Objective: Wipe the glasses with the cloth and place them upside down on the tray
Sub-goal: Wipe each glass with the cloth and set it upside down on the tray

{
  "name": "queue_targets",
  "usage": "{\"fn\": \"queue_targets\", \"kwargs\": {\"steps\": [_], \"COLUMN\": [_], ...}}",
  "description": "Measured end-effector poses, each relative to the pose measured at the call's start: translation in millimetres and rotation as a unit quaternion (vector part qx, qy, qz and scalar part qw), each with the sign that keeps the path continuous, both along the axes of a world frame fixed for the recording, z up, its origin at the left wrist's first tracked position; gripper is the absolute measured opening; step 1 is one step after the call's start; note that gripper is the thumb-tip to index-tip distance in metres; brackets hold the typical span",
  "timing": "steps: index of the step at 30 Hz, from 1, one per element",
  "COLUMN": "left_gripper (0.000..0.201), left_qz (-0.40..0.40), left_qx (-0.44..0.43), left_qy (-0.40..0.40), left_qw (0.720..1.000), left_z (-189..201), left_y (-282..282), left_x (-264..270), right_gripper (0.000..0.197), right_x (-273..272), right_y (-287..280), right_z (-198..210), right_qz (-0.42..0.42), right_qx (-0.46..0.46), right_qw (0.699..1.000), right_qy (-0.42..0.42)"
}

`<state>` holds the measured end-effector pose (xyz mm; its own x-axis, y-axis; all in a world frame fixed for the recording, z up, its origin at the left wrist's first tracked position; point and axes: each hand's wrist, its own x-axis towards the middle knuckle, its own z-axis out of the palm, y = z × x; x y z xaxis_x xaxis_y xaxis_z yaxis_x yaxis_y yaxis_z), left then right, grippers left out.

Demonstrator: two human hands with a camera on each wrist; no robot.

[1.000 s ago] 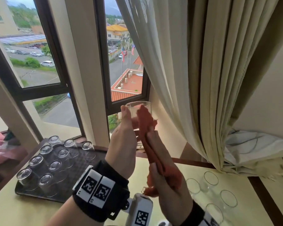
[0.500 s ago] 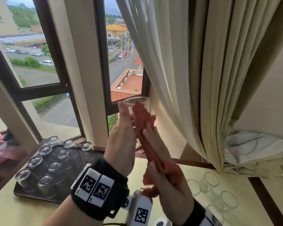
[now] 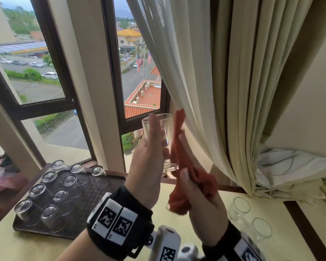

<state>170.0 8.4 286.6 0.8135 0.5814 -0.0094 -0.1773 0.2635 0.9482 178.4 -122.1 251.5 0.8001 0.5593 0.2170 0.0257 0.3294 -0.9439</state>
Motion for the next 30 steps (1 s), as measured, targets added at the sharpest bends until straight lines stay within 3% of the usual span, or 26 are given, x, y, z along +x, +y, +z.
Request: {"fn": "queue_targets", "kwargs": {"steps": [1,5,8,10,12,16,18,22,26,28,30], "left_gripper": [0.1,0.069,0.074,0.076,0.073,0.064,0.065,0.078,0.066,0.066,0.066], "left_qz": [-0.002,-0.016,-0.044,-0.063,-0.064,-0.037,-0.022,-0.036,-0.037,-0.014,0.021], "left_qx": [0.024,0.074,0.086,0.097,0.176,0.336,0.397,0.438,0.517,0.514,0.482], "left_qy": [0.003,0.002,-0.016,-0.025,-0.024,-0.01,-0.01,-0.057,-0.104,-0.114,-0.11], "left_qw": [1.0,0.997,0.995,0.993,0.982,0.941,0.917,0.896,0.849,0.85,0.869], "left_z": [0.9,5.0,-0.8,-7.6,-10.3,-14.9,-19.2,-19.4,-22.7,-28.6,-34.2], "left_y": [4.8,12.4,6.9,0.1,-9.4,-22.8,-22.0,-14.1,-4.4,-2.3,-3.4], "left_x": [-0.3,-1.2,2.4,2.7,-1.8,-12.9,-17.5,-30.3,-34.4,-35.1,-36.6], "right_gripper": [0.055,0.062,0.056,0.046,0.04,0.05,0.052,0.048,0.051,0.055,0.054], "right_x": [-4.3,-16.4,-8.9,-0.1,9.5,24.0,27.5,39.2,50.4,51.8,48.6], "right_y": [-5.2,-13.9,-9.3,-8.4,-10.1,-18.0,-20.6,-25.1,-28.2,-28.2,-26.1], "right_z": [-10.0,-22.5,-31.2,-36.1,-37.7,-32.1,-28.8,-18.3,-9.3,-9.1,-10.4], "right_qz": [0.023,0.042,0.013,-0.03,-0.034,-0.023,-0.017,-0.046,-0.058,-0.055,-0.079], "right_qx": [-0.008,-0.028,0.011,0.091,0.136,0.205,0.215,0.197,0.096,0.045,-0.008], "right_qw": [1.0,0.995,0.988,0.975,0.957,0.922,0.919,0.94,0.964,0.97,0.975], "right_qy": [0.006,0.091,0.156,0.201,0.255,0.328,0.33,0.274,0.241,0.234,0.207]}}
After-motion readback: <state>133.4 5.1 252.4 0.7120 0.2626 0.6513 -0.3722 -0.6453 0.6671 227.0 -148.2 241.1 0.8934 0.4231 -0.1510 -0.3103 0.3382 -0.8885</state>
